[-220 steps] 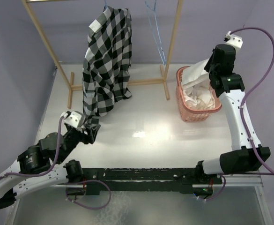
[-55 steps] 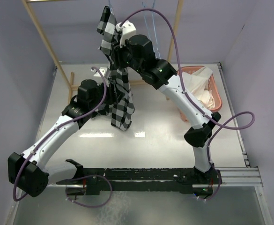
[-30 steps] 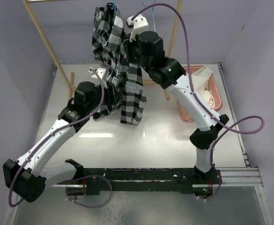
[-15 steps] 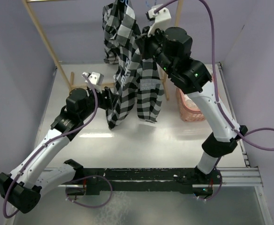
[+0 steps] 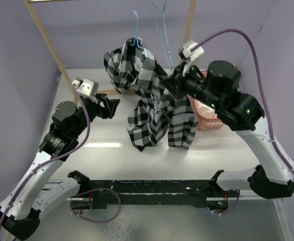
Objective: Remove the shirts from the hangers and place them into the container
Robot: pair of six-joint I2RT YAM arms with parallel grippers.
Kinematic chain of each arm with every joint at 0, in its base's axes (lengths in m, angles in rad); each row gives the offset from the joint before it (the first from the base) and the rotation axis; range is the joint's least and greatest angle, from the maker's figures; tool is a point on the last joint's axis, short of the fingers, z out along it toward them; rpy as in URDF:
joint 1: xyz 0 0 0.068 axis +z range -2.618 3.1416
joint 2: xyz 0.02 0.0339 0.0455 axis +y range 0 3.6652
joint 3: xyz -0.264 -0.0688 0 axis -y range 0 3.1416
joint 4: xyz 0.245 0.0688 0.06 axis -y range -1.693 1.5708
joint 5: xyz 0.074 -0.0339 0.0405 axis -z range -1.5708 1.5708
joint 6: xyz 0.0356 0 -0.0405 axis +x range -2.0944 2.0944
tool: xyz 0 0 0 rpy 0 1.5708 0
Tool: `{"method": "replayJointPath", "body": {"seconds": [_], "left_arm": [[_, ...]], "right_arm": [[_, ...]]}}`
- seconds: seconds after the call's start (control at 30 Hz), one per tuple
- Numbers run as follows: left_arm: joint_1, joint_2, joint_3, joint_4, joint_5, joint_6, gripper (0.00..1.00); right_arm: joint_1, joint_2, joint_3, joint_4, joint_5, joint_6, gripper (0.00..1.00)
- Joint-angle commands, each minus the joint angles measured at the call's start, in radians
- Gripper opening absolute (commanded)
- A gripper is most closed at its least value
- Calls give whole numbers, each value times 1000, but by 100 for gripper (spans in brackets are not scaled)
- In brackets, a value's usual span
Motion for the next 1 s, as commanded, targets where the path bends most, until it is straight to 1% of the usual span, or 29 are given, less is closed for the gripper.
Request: {"method": "replayJointPath", "body": {"seconds": [0.0, 0.1, 0.17, 0.27, 0.4, 0.47, 0.57, 0.77, 0.9, 0.97], "left_arm": [[-4, -86, 90, -9, 18, 34, 68], [-4, -111, 88, -4, 96, 3, 67], [-4, -106, 86, -14, 167, -31, 66], [-4, -93, 67, -14, 242, -73, 65], [-4, -94, 25, 15, 281, -96, 64], [-4, -79, 22, 16, 279, -83, 64], [-4, -54, 34, 0, 236, -29, 65], [-4, -9, 42, 6, 210, 88, 66], [-4, -5, 21, 29, 208, 125, 66], [-4, -8, -2, 67, 179, 139, 65]], "right_arm": [[4, -230, -199, 79, -157, 61, 0], [5, -351, -358, 130, -189, 113, 0], [4, -399, -424, 143, -201, 137, 0], [6, -434, -488, 152, -228, 156, 0], [4, -471, -576, 185, -242, 173, 0], [5, -490, -629, 213, -270, 175, 0], [5, -505, -656, 212, -287, 177, 0], [4, -540, -666, 170, -303, 169, 0], [5, -564, -674, 153, -323, 166, 0], [4, -569, -675, 156, -344, 169, 0]]}}
